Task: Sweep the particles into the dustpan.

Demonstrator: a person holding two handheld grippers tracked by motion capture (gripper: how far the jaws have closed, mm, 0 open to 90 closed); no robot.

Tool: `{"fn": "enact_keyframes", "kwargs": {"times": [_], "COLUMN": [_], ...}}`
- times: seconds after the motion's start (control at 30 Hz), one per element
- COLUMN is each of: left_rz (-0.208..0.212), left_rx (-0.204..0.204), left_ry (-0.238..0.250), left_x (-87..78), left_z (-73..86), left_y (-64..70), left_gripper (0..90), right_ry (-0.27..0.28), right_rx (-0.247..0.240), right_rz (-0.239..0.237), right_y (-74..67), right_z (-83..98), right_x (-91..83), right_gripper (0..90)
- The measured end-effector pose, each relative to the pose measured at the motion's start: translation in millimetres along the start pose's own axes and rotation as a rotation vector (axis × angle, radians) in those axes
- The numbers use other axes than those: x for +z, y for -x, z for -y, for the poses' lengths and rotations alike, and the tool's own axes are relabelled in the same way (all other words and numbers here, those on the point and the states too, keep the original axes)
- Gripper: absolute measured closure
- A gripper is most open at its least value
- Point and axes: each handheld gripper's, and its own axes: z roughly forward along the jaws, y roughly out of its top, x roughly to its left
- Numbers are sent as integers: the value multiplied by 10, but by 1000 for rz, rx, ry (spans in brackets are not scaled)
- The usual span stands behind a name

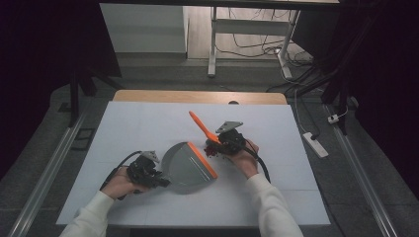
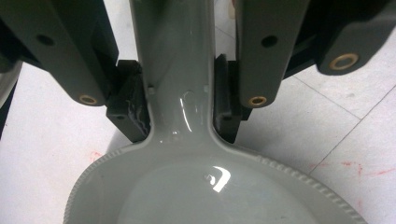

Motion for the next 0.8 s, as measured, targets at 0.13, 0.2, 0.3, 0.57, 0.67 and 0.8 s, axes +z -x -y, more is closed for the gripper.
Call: {"fn": "enact_keyframes", "kwargs": {"times": [0.13, 0.2, 0.3, 0.57, 0.67, 0.8], "left_rz": [2, 2, 2, 3, 4, 3], "left_rx": [-1, -1, 0, -2, -2, -1], "left_ry": [0, 0, 0, 0, 0, -1], "left_x": [1, 1, 2, 4, 4, 5], "left_z": [0, 0, 0, -1, -1, -1], "left_y": [-2, -2, -2, -2, -3, -3], "left_gripper": [611, 611, 611, 611, 611, 611], "right_ry": [2, 2, -2, 4, 8, 5], "right_rx": [2, -6, -24, -36, -29, -38], "right_rz": [-22, -22, -31, -56, -74, -84], "right_y": [-35, -63, -93, -190, -213, -263], "right_z": [-15, -25, -38, -71, -78, -95], "right_x": [6, 13, 17, 38, 41, 46], "right_gripper": [698, 698, 698, 697, 697, 697]}}
